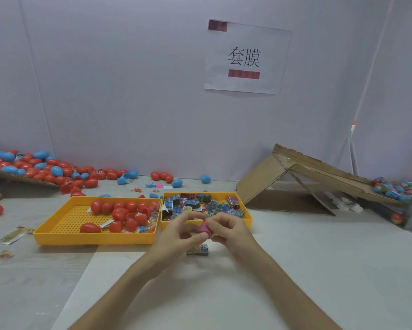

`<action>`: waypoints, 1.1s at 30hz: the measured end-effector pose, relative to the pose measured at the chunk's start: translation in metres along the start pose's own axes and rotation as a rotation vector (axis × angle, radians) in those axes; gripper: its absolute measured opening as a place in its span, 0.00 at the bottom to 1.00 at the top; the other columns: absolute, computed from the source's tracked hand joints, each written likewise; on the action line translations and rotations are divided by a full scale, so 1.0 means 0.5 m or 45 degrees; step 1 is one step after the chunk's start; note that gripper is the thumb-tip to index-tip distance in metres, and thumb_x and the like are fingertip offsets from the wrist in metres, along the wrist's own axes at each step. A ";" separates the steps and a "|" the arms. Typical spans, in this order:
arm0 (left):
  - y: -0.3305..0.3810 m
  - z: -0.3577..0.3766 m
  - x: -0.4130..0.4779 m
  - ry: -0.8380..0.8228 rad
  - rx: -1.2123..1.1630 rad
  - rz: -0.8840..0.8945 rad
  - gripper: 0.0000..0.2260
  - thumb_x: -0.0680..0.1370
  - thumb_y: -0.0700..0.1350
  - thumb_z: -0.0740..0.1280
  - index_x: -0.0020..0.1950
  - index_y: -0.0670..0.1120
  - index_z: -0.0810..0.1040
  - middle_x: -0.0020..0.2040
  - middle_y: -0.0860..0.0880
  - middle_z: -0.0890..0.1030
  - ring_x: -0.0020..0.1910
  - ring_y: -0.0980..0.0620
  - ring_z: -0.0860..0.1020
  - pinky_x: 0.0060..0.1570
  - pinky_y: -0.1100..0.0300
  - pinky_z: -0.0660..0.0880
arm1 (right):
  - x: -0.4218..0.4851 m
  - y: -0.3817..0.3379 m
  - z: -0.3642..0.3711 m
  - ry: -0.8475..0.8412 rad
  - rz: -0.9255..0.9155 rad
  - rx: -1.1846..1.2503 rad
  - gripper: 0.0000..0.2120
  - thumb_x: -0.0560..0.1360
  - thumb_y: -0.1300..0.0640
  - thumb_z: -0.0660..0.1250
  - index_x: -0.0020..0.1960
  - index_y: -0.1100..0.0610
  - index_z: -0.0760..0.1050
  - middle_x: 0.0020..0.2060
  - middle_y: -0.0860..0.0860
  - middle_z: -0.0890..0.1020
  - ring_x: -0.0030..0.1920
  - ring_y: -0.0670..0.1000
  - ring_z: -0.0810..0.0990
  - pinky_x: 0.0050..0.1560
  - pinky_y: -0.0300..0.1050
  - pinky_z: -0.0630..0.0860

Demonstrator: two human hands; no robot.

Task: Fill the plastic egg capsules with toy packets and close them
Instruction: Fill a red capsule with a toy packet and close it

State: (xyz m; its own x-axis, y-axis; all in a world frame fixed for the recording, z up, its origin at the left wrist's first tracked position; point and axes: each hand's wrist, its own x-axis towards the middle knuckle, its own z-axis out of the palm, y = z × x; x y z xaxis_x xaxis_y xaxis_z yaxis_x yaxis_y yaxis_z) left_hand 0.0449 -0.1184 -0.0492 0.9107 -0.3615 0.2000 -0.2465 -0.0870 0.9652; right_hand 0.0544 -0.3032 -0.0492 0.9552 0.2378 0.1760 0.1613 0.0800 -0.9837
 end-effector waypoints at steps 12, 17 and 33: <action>-0.009 -0.002 0.005 0.081 0.001 0.028 0.16 0.76 0.42 0.75 0.62 0.50 0.76 0.50 0.49 0.87 0.47 0.49 0.85 0.43 0.61 0.80 | 0.006 0.010 -0.001 0.085 -0.046 0.035 0.06 0.72 0.53 0.76 0.44 0.55 0.84 0.40 0.53 0.85 0.42 0.50 0.83 0.44 0.41 0.79; -0.012 -0.008 0.009 0.120 0.035 0.053 0.09 0.80 0.42 0.71 0.58 0.50 0.79 0.47 0.48 0.87 0.39 0.53 0.83 0.38 0.65 0.76 | 0.015 -0.003 0.002 0.128 0.050 -0.012 0.10 0.75 0.52 0.73 0.49 0.58 0.81 0.45 0.56 0.86 0.48 0.54 0.85 0.43 0.41 0.79; 0.003 -0.018 0.002 0.158 -0.015 0.075 0.14 0.78 0.40 0.73 0.61 0.54 0.81 0.53 0.54 0.86 0.40 0.52 0.83 0.40 0.62 0.78 | 0.023 -0.001 0.030 0.106 -0.009 0.263 0.16 0.73 0.54 0.72 0.51 0.67 0.82 0.47 0.63 0.82 0.48 0.60 0.83 0.50 0.51 0.81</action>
State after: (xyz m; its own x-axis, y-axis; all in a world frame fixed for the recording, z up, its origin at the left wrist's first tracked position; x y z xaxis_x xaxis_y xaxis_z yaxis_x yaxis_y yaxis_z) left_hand 0.0482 -0.1107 -0.0459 0.9289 -0.2481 0.2748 -0.2974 -0.0579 0.9530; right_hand 0.0618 -0.2859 -0.0462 0.9727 0.1567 0.1710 0.1223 0.2798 -0.9522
